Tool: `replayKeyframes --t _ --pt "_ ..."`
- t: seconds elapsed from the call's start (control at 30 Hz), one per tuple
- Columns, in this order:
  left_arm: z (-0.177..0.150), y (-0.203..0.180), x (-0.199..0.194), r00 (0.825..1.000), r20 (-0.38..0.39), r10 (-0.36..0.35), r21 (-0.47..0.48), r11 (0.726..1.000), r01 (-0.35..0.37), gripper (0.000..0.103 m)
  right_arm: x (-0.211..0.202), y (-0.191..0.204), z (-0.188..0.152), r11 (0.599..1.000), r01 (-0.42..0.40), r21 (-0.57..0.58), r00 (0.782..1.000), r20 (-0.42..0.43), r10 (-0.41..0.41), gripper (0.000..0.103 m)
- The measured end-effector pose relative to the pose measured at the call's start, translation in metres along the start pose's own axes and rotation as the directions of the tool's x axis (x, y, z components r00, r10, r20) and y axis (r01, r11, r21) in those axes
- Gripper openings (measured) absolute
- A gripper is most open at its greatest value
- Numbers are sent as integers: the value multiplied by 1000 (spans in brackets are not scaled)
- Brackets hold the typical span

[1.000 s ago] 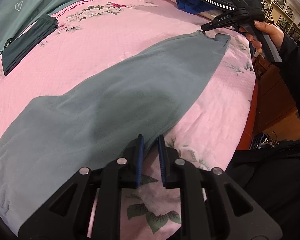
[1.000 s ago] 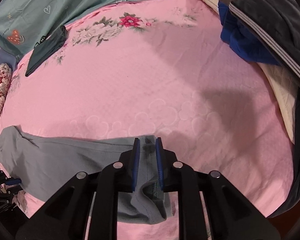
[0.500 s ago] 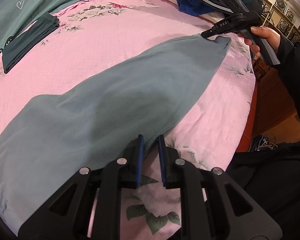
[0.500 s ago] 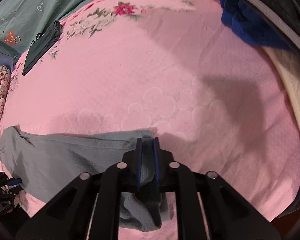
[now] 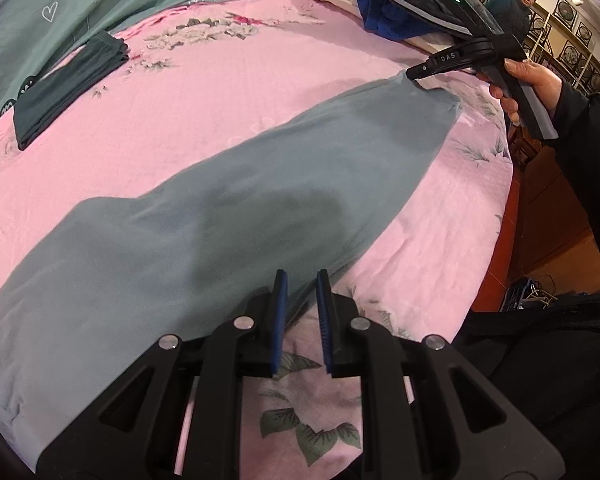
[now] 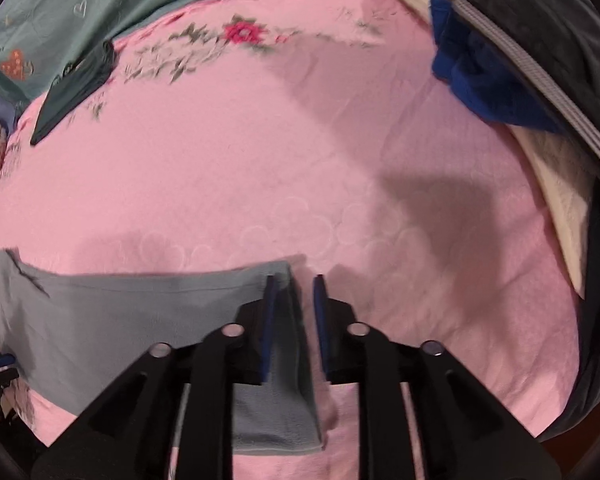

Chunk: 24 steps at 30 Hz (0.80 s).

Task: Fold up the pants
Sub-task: 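Lift the grasped pants end with the right tool and fold it across the pants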

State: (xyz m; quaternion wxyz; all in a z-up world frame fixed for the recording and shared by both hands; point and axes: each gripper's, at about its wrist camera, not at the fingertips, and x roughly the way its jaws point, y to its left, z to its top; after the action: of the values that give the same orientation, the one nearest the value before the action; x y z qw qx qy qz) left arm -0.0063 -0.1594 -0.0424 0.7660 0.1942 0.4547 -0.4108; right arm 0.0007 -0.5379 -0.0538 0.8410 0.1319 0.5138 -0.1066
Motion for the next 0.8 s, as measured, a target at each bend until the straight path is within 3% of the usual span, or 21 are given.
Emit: replayKeyframes --t 0.07,0.13,0.23,0.33,0.43,0.5,0.53,0.57,0.67,0.73,0.8 --pt "1 4 -10 1000 26 17 -3 1000 -17 18 -23 -8 -2 999 -32 43 997 67 29 24" --pt "1 13 -17 998 41 48 -16 999 -47 27 -40 -4 -11 996 -83 30 994 79 81 24" --pt "-5 31 -9 997 8 82 -53 995 -81 27 -43 20 -38 995 -79 -67 997 8 79 24" --pt "-14 42 7 994 -55 96 -76 992 -100 25 -23 22 -63 998 -35 -53 994 -101 30 24" --pt "-21 39 5 993 -42 108 -63 992 -110 25 -24 14 -70 998 -58 -5 993 -99 57 24" --pt "-25 42 -3 995 -35 98 -83 991 -101 25 -32 24 -63 1000 -19 -22 996 -89 17 28" --pt "-27 44 -10 996 -16 90 -95 991 -91 25 -38 35 -57 998 -52 -37 997 -67 49 27" --pt "-30 48 -20 996 10 88 -105 991 -87 25 -47 54 -49 989 -136 -61 990 -43 134 29" --pt "-40 74 -49 991 60 119 -181 978 -107 29 -63 129 -24 928 -325 -181 945 -27 326 39" --pt "-49 93 -58 988 65 143 -227 966 -125 30 -60 190 -4 853 -457 -253 888 -68 455 39" --pt "-57 112 -56 986 41 161 -278 950 -144 29 -45 244 15 794 -541 -276 840 -129 528 39"
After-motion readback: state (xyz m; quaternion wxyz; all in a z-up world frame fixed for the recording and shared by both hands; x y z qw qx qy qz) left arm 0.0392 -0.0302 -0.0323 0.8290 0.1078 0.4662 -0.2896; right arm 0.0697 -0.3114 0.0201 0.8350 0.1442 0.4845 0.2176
